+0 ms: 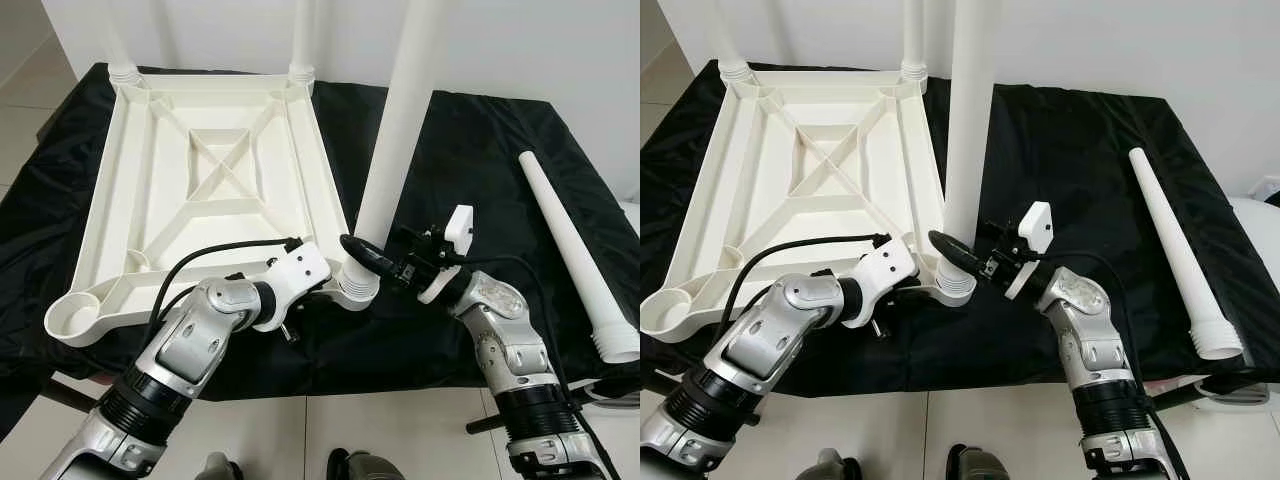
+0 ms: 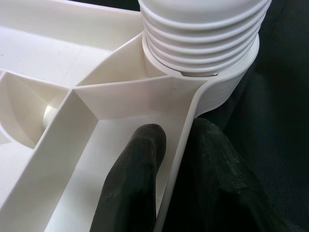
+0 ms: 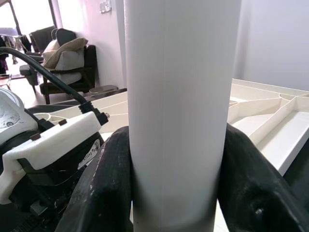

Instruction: Building children table

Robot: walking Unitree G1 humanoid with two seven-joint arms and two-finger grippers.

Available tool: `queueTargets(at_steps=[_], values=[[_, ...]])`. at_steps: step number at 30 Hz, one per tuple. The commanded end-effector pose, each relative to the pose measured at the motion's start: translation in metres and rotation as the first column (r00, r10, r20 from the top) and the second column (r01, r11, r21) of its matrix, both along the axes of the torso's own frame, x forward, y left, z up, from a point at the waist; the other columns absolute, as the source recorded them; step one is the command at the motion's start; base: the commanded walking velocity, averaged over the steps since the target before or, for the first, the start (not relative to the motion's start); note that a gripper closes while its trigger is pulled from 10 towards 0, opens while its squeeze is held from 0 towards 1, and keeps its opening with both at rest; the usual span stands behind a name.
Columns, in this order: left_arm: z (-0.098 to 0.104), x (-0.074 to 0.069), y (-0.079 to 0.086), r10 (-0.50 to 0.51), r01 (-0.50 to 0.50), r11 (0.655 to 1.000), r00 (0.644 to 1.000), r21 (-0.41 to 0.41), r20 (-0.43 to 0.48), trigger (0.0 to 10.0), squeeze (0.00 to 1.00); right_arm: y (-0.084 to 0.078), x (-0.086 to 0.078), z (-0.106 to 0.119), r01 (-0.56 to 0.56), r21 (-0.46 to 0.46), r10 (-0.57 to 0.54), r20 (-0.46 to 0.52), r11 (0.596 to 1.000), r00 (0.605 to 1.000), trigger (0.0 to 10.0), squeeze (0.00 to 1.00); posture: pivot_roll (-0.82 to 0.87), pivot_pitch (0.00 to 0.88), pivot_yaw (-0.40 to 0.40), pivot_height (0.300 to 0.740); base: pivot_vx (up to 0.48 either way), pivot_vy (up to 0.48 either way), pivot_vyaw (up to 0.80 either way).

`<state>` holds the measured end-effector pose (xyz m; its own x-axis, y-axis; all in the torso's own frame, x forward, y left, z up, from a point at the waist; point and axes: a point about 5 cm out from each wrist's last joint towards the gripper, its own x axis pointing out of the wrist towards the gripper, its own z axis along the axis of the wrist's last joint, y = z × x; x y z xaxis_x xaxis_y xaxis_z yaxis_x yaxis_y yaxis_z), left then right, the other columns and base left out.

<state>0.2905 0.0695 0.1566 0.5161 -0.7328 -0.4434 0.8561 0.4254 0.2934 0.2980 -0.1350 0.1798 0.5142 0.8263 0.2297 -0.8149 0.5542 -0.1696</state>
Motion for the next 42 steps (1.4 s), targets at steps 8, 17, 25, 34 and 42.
queueTargets(at_steps=[8,17,25,34,42], values=[[0.011,-0.005,-0.009,-0.048,0.049,0.998,0.998,-0.026,0.042,10.0,0.00,-0.013,-0.006,-0.044,0.128,-0.006,-0.126,-0.212,0.992,0.969,10.0,0.00,-0.05,0.137,-0.048,0.740,0.000,0.000,0.00],[0.011,-0.005,-0.010,-0.049,0.050,0.998,0.998,-0.026,0.044,10.0,0.00,-0.012,-0.012,-0.047,0.122,-0.009,-0.121,-0.212,0.992,0.970,10.0,0.00,-0.05,0.130,-0.049,0.740,0.000,0.000,0.00],[0.011,-0.005,-0.010,-0.050,0.051,0.998,0.998,-0.027,0.045,10.0,0.00,-0.005,-0.016,-0.050,0.091,-0.008,-0.090,-0.223,0.996,0.971,10.0,0.00,-0.05,0.128,-0.049,0.740,0.000,0.000,0.00],[0.012,-0.005,-0.010,-0.046,0.048,0.998,0.998,-0.030,0.045,10.0,0.00,0.004,-0.022,-0.052,0.075,0.059,-0.056,-0.272,0.995,0.961,10.0,0.00,-0.05,0.133,-0.051,0.740,0.000,0.000,0.00],[0.013,-0.005,-0.010,-0.046,0.047,0.998,0.998,-0.031,0.043,10.0,0.00,0.007,-0.027,-0.055,0.058,0.045,-0.044,-0.267,0.997,0.963,10.0,0.00,-0.05,0.139,-0.050,0.740,0.000,0.000,0.00]])
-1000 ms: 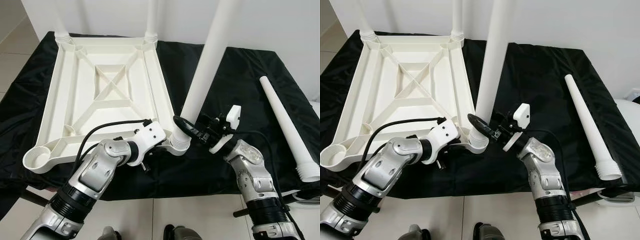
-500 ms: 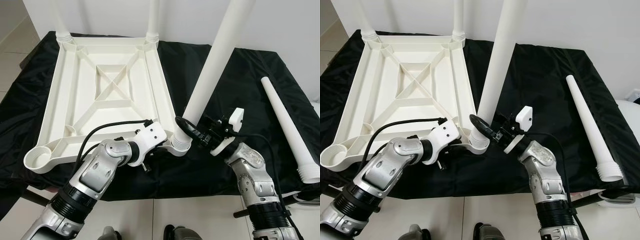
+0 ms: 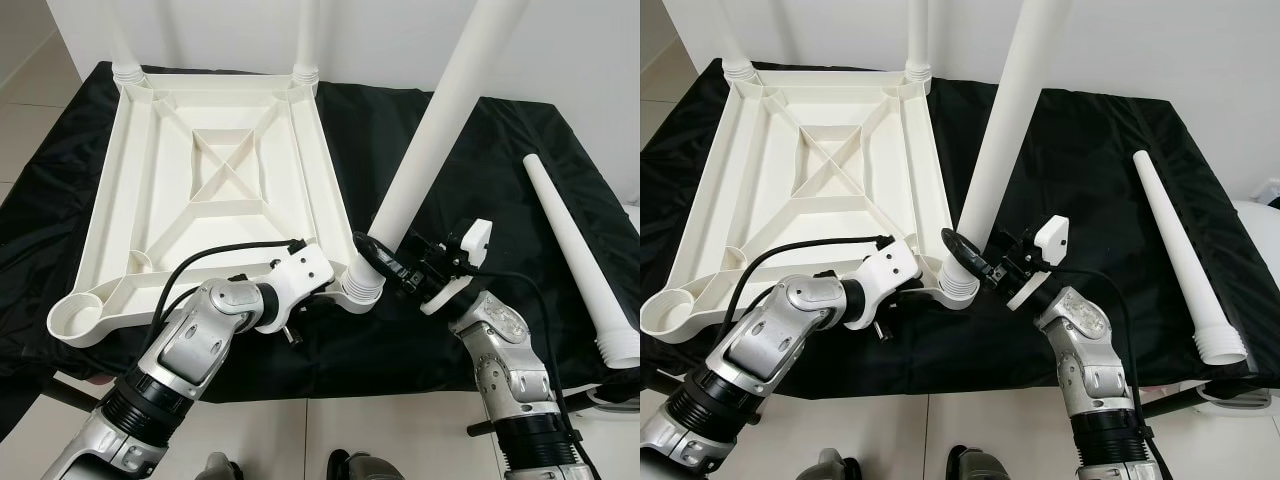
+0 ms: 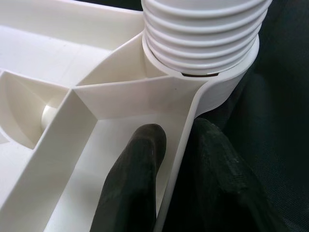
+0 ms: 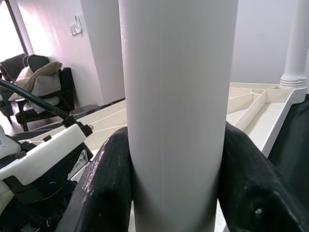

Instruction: Building children table

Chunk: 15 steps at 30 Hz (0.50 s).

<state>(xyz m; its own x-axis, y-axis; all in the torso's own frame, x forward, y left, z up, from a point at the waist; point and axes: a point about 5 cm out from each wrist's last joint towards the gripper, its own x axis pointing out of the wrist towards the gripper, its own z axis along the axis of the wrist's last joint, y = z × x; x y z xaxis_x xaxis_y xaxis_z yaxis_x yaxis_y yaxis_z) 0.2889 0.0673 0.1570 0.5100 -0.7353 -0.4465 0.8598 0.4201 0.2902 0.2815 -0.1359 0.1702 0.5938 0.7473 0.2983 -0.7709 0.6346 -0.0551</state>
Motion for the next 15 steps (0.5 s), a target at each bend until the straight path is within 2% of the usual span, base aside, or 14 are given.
queueTargets(at_steps=[1,15], values=[[0.012,-0.004,-0.008,-0.040,0.041,0.999,0.998,-0.032,0.047,10.0,0.00,0.008,-0.011,-0.045,-0.053,-0.055,0.040,-0.217,0.997,0.975,10.0,0.00,-0.05,0.139,-0.050,0.740,0.000,0.000,0.00],[0.014,-0.004,-0.008,-0.038,0.040,0.998,0.998,-0.038,0.048,10.0,0.00,0.008,-0.020,-0.055,-0.078,-0.183,0.045,-0.179,0.980,0.983,10.0,0.00,-0.05,0.145,-0.049,0.740,0.000,0.000,0.00]])
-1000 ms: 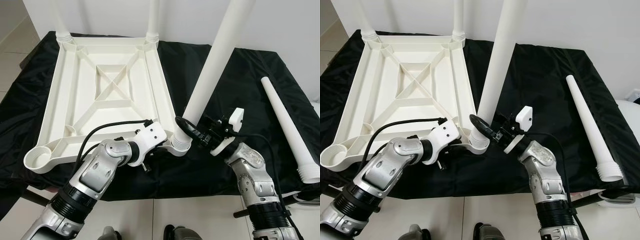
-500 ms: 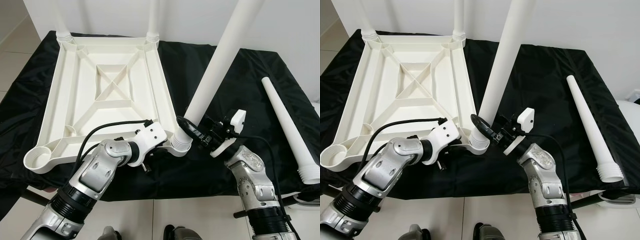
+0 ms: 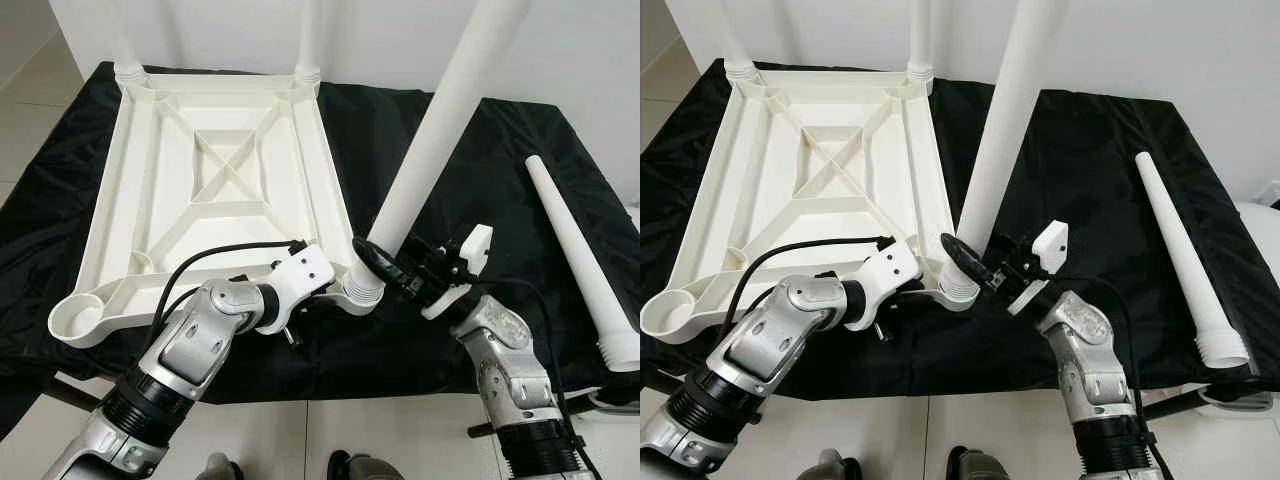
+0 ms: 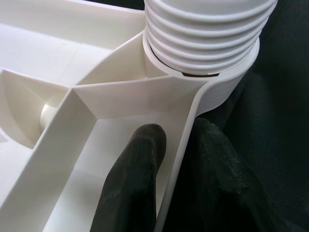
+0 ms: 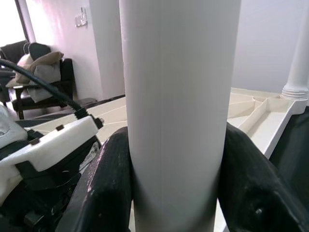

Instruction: Building children table

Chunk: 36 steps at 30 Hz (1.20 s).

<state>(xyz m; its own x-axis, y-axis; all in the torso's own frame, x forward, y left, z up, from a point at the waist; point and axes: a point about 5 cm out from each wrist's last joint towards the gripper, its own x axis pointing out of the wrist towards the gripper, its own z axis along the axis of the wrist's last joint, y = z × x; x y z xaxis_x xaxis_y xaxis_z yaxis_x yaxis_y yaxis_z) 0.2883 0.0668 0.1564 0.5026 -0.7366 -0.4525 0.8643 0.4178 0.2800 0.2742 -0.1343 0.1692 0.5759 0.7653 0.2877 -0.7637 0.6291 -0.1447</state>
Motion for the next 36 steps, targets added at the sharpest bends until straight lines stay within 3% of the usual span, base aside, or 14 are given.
queueTargets(at_steps=[1,7,13,18,33,36], values=[[0.014,-0.004,-0.008,-0.035,0.037,0.999,0.998,-0.038,0.060,10.0,0.00,0.006,-0.013,-0.054,-0.067,-0.121,0.036,-0.241,0.990,0.970,10.0,0.00,-0.05,0.145,-0.049,0.740,0.000,0.000,0.00],[0.014,-0.004,-0.008,-0.037,0.039,0.999,0.998,-0.037,0.059,10.0,0.00,0.004,-0.013,-0.056,-0.055,-0.119,0.024,-0.249,0.991,0.968,10.0,0.00,-0.05,0.145,-0.048,0.740,0.000,0.000,0.00],[0.015,-0.004,-0.008,-0.038,0.040,0.999,0.997,-0.036,0.060,10.0,0.00,-0.006,-0.010,-0.057,0.026,-0.015,-0.029,-0.303,1.000,0.953,10.0,0.00,-0.05,0.141,-0.049,0.740,0.000,0.000,0.00],[0.015,-0.004,-0.008,-0.040,0.042,0.998,0.997,-0.035,0.060,10.0,0.00,-0.013,-0.010,-0.060,0.058,0.014,-0.050,-0.330,0.998,0.943,10.0,0.00,-0.05,0.139,-0.047,0.740,0.000,0.000,0.00],[0.015,-0.004,-0.010,-0.048,0.050,0.998,0.997,-0.037,0.060,10.0,0.00,-0.009,-0.009,-0.064,0.004,-0.058,-0.023,-0.326,0.998,0.945,10.0,0.00,-0.06,0.132,-0.047,0.740,0.000,0.000,0.00],[0.015,-0.004,-0.011,-0.047,0.050,0.998,0.997,-0.039,0.061,10.0,0.00,-0.003,0.002,-0.058,-0.036,-0.093,0.005,-0.317,0.995,0.948,10.0,0.00,-0.05,0.127,-0.050,0.740,0.000,0.000,0.00]])
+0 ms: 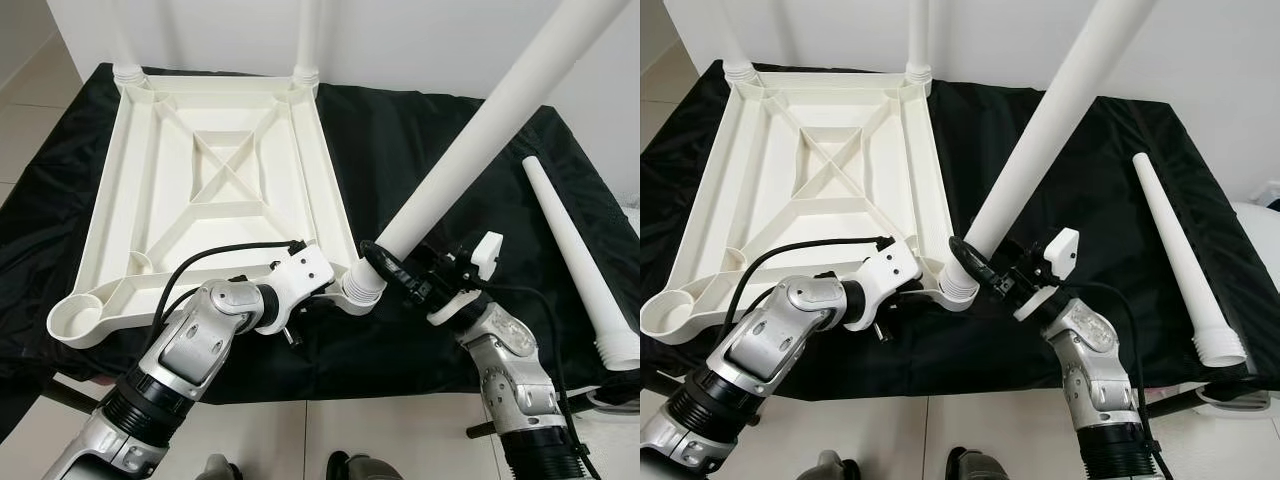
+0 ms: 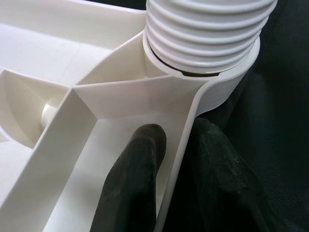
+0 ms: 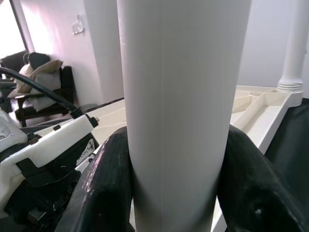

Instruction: Building children table

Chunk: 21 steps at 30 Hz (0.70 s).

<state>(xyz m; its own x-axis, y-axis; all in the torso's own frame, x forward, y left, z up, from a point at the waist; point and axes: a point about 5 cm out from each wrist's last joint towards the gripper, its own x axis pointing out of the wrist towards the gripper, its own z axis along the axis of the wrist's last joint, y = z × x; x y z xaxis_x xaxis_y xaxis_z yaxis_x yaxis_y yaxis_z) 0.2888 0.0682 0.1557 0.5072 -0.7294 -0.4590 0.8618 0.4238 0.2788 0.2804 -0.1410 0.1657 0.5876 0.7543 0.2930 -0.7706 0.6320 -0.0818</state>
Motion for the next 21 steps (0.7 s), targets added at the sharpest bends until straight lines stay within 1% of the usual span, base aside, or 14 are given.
queueTargets(at_steps=[1,7,14,21], values=[[0.015,-0.005,-0.013,-0.056,0.059,0.997,0.996,-0.044,0.066,10.0,0.00,0.004,-0.004,-0.055,-0.046,-0.134,0.008,-0.272,0.990,0.962,10.0,0.00,-0.05,0.127,-0.050,0.740,0.000,0.000,0.00],[0.016,-0.005,-0.013,-0.051,0.054,0.998,0.996,-0.045,0.068,10.0,0.00,0.009,0.006,-0.050,-0.059,-0.158,0.017,-0.253,0.986,0.967,10.0,0.00,-0.05,0.128,-0.055,0.740,0.000,0.000,0.00],[0.016,-0.005,-0.013,-0.049,0.052,0.998,0.996,-0.047,0.068,10.0,0.00,0.012,0.006,-0.050,-0.062,-0.163,0.020,-0.249,0.985,0.968,10.0,0.00,-0.05,0.132,-0.057,0.740,0.000,0.000,0.00],[0.017,-0.006,-0.012,-0.043,0.047,0.998,0.997,-0.047,0.069,10.0,0.00,0.015,0.006,-0.062,-0.014,-0.193,-0.041,-0.275,0.981,0.961,10.0,0.00,-0.05,0.144,-0.053,0.740,0.000,0.000,0.00]])
